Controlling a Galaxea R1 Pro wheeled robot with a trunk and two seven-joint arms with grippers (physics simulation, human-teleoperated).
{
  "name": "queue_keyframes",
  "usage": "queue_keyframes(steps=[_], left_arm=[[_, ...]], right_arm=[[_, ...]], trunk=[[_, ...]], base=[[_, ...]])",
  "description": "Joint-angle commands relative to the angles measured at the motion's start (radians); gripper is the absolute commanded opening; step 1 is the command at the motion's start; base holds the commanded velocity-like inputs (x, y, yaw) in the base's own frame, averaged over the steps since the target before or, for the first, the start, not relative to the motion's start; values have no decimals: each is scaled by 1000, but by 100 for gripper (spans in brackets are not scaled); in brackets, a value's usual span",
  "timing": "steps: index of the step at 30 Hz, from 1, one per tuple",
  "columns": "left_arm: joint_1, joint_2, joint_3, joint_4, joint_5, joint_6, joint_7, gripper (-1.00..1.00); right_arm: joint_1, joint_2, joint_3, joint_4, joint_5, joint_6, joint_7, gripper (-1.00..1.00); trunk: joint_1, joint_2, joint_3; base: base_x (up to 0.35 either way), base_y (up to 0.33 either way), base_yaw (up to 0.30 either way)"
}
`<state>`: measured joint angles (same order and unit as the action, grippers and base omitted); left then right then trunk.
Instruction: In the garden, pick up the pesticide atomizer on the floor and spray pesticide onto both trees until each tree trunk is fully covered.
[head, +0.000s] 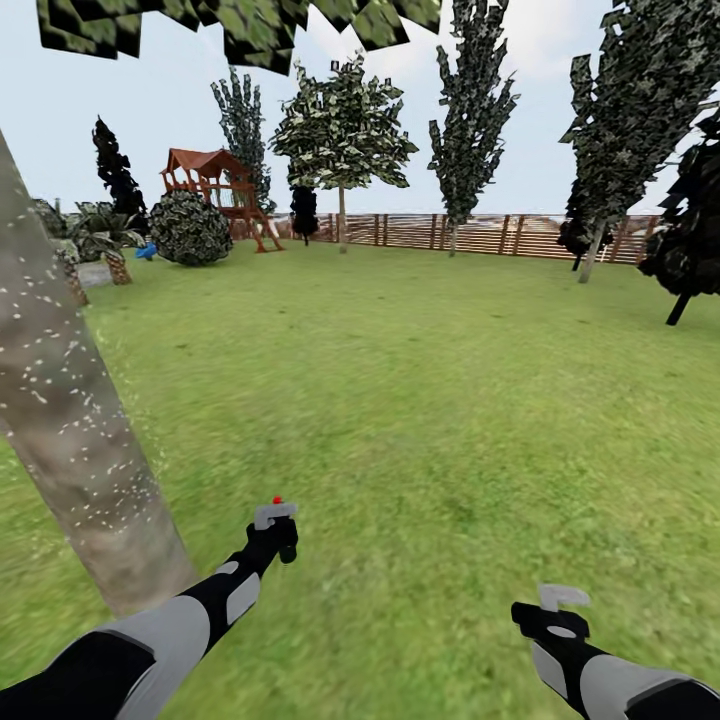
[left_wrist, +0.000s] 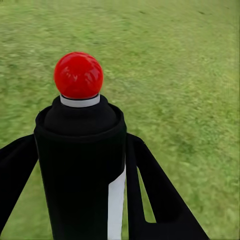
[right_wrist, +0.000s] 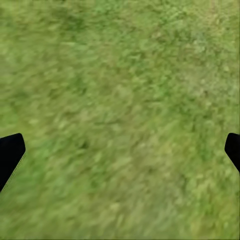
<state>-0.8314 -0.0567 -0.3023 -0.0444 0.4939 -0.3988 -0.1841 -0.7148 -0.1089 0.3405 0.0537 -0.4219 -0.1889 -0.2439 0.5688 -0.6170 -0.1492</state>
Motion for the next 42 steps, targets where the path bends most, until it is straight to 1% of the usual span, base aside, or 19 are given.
queue_keyframes(steps=[1,11,15,18,19,22,25,27,29,31,35,42], left_arm=[[0,0,0,0,0,0,0,-100],[0,0,0,0,1,1,0,-100],[0,0,0,0,1,2,0,-100],[0,0,0,0,1,2,0,-100],[0,0,0,0,1,2,0,-100],[0,0,0,0,1,2,0,-100],[0,0,0,0,1,2,0,-100],[0,0,0,0,1,2,0,-100],[0,0,0,0,1,2,0,-100],[0,0,0,0,1,2,0,-100],[0,0,0,0,1,2,0,-100],[0,0,0,0,1,2,0,-100]], right_arm=[[0,0,0,0,0,0,0,100],[2,0,0,0,0,0,0,100],[65,0,0,0,1,-1,1,100],[86,25,0,1,2,0,2,100],[91,29,0,1,2,0,2,100],[98,34,0,0,2,-1,2,100],[99,32,-1,0,2,-1,4,100],[100,29,-1,0,1,-1,63,100],[100,20,-1,0,1,0,150,100],[100,12,-1,0,0,0,202,100],[100,8,-1,0,0,-1,220,100],[100,9,0,0,0,-1,222,100]], trunk=[[0,0,0],[0,0,0],[0,0,0],[0,0,0],[0,0,0],[0,0,0],[0,0,0],[0,0,0],[0,0,0],[0,0,0],[0,0,0],[0,0,0]], base=[[349,0,0],[349,0,0],[349,0,0],[349,0,0],[349,0,0],[349,0,0],[349,0,0],[349,0,0],[349,0,0],[349,0,0],[349,0,0],[349,0,0]])
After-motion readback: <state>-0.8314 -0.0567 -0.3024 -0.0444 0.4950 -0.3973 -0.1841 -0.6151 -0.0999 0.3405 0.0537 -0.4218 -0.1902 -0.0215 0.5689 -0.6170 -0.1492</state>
